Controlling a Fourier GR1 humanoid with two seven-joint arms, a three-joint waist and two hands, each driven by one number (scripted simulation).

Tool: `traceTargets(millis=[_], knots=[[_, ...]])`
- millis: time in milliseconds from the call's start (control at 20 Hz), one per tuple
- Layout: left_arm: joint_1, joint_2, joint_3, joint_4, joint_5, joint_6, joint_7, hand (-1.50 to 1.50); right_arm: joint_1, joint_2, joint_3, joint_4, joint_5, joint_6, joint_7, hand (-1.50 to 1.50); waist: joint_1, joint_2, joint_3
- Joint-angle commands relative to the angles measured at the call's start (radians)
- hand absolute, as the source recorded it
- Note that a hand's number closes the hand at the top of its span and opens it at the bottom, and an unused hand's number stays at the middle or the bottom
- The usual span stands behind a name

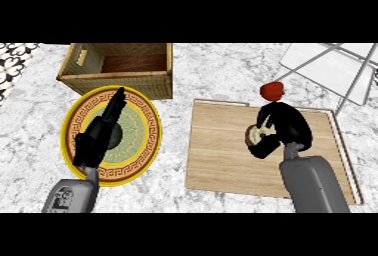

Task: Pick the cupcake from the tray and place it in the tiered shelf

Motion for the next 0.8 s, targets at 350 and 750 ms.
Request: traceTargets(millis=[350, 750], knots=[[-0.048, -0.015, -0.033, 0.006, 0.001, -0.027, 0.030, 0.00, -0.373, 0.044, 0.061, 0.116, 0.082, -0.610, 0.590, 1.50, 0.065, 0.002, 0.006], [-0.031, 0.001, 0.006, 0.056, 0.020, -0.031, -0.024, 0.00, -0.695, 0.044, 0.142, 0.307, 0.266, -0.695, 0.868, 1.50, 0.039, -0.001, 0.003]])
